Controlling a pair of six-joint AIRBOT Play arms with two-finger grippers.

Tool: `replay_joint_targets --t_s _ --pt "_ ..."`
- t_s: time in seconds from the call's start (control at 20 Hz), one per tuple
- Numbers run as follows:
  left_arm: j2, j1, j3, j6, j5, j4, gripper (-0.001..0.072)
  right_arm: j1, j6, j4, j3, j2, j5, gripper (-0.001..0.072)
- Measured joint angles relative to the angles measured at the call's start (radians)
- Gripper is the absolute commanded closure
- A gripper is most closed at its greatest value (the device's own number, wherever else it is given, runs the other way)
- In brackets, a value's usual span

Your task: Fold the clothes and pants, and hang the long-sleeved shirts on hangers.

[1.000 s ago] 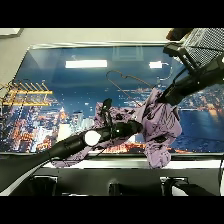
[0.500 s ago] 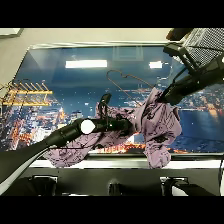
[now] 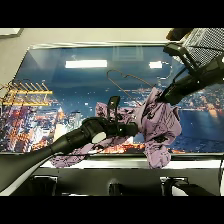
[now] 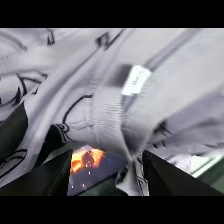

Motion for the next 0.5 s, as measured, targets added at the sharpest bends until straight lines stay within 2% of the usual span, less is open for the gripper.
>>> replay_joint_targets --t_s 0.2,0.35,0.4,0.5 --pt "-0.050 -0.006 0.008 -0.113 0.039 0.063 0.0202 0.000 -0.003 0.000 0.000 0.000 0.000 0.0676" --pt "-0.071 -0.002 0.010 -0.160 0.078 0.080 0.0203 0.000 -0.003 0.000 0.000 0.000 0.000 0.0676" --pt "-0.075 -0.002 0.010 -0.164 0.093 0.081 0.0252 0.000 -0.003 0.000 0.000 0.000 0.000 0.0676" --pt "-0.080 -0.004 0.010 -0.180 0.108 0.072 0.0257 0.000 -0.003 0.000 0.000 0.000 -0.003 0.0676"
